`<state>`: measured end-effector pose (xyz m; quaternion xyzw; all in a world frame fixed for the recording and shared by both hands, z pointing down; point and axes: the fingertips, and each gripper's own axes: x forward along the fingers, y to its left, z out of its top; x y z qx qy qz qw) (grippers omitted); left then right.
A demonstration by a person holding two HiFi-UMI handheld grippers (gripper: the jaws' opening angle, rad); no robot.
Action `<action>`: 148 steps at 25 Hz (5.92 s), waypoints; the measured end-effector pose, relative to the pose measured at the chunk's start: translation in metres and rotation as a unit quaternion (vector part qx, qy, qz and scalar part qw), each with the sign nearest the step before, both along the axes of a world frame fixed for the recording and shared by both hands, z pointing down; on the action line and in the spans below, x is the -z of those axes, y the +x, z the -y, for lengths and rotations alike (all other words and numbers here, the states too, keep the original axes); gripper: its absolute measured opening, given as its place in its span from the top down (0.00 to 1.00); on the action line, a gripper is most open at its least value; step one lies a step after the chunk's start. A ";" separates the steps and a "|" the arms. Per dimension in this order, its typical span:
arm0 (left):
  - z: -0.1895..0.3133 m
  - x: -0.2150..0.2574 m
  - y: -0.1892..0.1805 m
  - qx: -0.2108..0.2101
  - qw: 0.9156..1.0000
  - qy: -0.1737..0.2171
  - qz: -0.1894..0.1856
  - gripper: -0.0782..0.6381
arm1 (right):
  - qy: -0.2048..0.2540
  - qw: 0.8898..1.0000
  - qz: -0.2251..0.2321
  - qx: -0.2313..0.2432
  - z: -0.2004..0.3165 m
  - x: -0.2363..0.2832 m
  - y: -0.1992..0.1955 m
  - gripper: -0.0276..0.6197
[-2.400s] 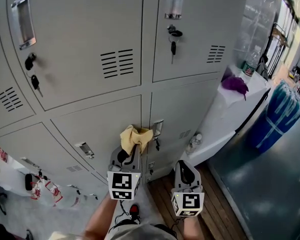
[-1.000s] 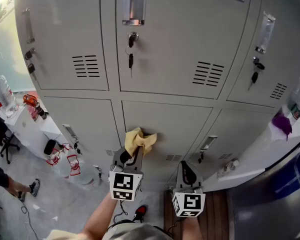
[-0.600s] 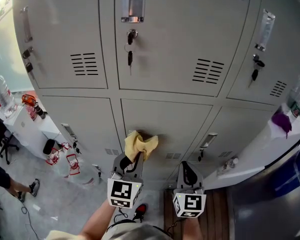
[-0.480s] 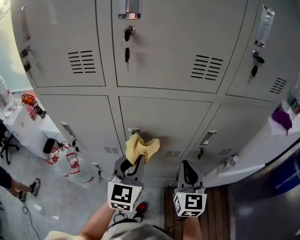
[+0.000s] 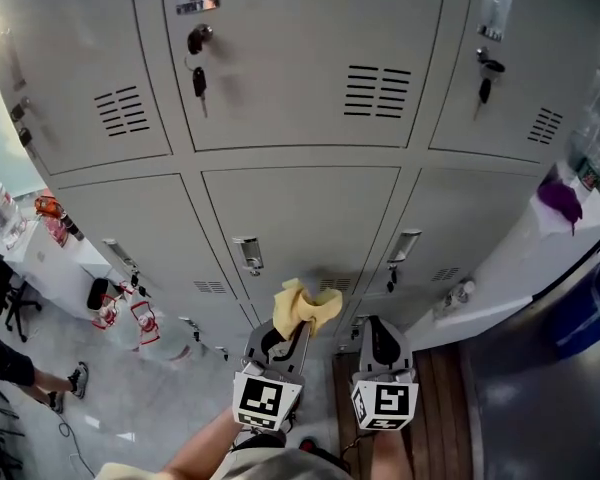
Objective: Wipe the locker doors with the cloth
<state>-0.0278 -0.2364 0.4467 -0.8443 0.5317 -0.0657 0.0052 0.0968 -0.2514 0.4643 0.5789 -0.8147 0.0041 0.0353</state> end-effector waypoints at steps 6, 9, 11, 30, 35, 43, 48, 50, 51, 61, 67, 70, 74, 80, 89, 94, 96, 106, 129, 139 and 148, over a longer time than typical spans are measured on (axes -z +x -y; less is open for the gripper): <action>0.008 -0.016 0.034 -0.033 0.999 0.000 0.006 0.79 | -0.011 1.000 -0.003 -0.018 -0.009 -0.012 0.017 0.92; 0.018 -0.026 0.047 -0.040 0.999 -0.001 0.006 0.79 | -0.019 0.999 -0.003 -0.030 -0.011 -0.019 0.025 0.92; 0.025 -0.033 0.053 -0.043 0.999 -0.006 0.006 0.79 | -0.022 0.999 -0.002 -0.039 -0.012 -0.022 0.029 0.92; 0.087 -0.079 0.082 -0.057 0.998 -0.035 0.009 0.79 | -0.048 0.996 0.006 -0.072 -0.002 -0.053 0.040 0.92; 0.088 -0.081 0.085 -0.065 0.997 -0.037 0.007 0.79 | -0.050 0.995 0.003 -0.082 0.003 -0.056 0.047 0.92; 0.087 -0.081 0.084 -0.078 0.996 -0.037 0.007 0.79 | -0.059 0.993 -0.007 -0.100 0.009 -0.065 0.059 0.92; 0.087 -0.083 0.080 -0.079 0.996 -0.040 0.009 0.79 | -0.060 0.993 -0.002 -0.105 0.010 -0.066 0.062 0.92; 0.088 -0.083 0.078 -0.075 0.996 -0.041 0.012 0.79 | -0.058 0.993 -0.001 -0.104 0.010 -0.063 0.061 0.92; 0.089 -0.083 0.076 -0.072 0.997 -0.041 0.013 0.79 | -0.057 0.993 -0.002 -0.103 0.010 -0.062 0.060 0.92; 0.086 -0.083 0.032 -0.023 0.999 -0.044 0.011 0.79 | -0.048 0.996 -0.002 -0.075 0.015 -0.054 0.038 0.92; 0.079 -0.084 -0.014 0.022 0.999 -0.045 0.015 0.79 | -0.044 0.998 0.001 -0.037 0.020 -0.051 0.003 0.92; 0.075 -0.084 -0.037 0.047 0.998 -0.045 0.014 0.79 | -0.041 0.999 0.000 -0.016 0.023 -0.049 -0.015 0.92; 0.070 -0.082 -0.070 0.080 0.996 -0.044 0.014 0.79 | -0.037 0.999 -0.001 0.013 0.026 -0.046 -0.040 0.92; 0.062 -0.080 -0.113 0.128 0.991 -0.044 0.018 0.79 | -0.029 0.998 -0.002 0.051 0.028 -0.040 -0.074 0.92; 0.051 -0.078 -0.150 0.164 0.985 -0.044 0.014 0.79 | -0.025 0.997 -0.004 0.077 0.026 -0.036 -0.098 0.92; 0.042 -0.072 -0.152 0.166 0.985 -0.041 0.009 0.79 | -0.023 0.996 -0.007 0.080 0.022 -0.033 -0.101 0.92; 0.036 -0.067 -0.153 0.163 0.986 -0.040 0.009 0.79 | -0.021 0.996 -0.008 0.082 0.020 -0.031 -0.102 0.92; -0.029 -0.029 -0.148 0.144 0.989 -0.012 0.020 0.79 | -0.001 0.996 -0.012 0.093 -0.014 -0.008 -0.101 0.92; -0.197 -0.013 -0.125 0.165 0.986 0.005 0.022 0.79 | 0.006 0.995 -0.028 0.092 -0.167 -0.010 -0.038 0.92; -0.206 -0.014 -0.116 0.168 0.986 0.003 0.018 0.79 | 0.003 0.996 -0.032 0.086 -0.177 -0.012 -0.023 0.92; -0.206 -0.016 -0.107 0.164 0.986 0.002 0.019 0.79 | 0.004 0.996 -0.031 0.084 -0.179 -0.011 -0.017 0.92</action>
